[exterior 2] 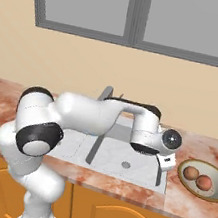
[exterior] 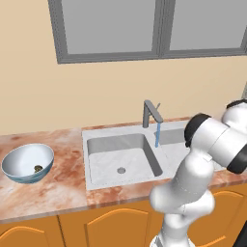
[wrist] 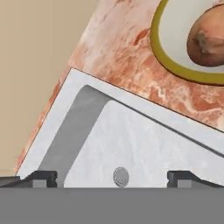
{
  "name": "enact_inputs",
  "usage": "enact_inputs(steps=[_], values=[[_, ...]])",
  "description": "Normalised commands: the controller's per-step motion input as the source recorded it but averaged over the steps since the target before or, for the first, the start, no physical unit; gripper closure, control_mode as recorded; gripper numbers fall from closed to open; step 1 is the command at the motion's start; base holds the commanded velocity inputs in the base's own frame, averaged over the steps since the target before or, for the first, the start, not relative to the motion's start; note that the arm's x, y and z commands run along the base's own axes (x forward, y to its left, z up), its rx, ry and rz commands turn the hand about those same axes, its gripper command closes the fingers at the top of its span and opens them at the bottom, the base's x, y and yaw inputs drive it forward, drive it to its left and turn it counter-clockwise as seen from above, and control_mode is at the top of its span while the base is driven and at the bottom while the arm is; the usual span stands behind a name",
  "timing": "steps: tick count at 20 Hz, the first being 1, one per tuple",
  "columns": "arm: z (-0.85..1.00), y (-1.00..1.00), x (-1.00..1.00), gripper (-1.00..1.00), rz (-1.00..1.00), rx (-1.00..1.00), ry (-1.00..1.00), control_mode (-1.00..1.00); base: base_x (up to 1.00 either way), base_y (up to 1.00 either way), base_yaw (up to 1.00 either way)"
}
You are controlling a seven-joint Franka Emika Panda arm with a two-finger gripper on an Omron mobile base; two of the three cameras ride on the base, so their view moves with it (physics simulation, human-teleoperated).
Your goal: Pick the onions from the sink and place them in one bowl. Place the mushroom in the other bowl. Then turn off the sink faucet.
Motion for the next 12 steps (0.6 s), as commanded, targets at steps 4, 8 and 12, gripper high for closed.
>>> enact_inputs(steps=[4,8,12], values=[[0.29,0.35,0.0,-1.0,0.43,-0.05,-0.29,-1.0,0.0,0.0,0.0],[0.27,0.37,0.0,-1.0,0.45,-0.06,-0.23,-1.0,0.0,0.0,0.0],[0.28,0.42,0.0,-1.0,0.46,-0.07,-0.24,-1.0,0.0,0.0,0.0]])
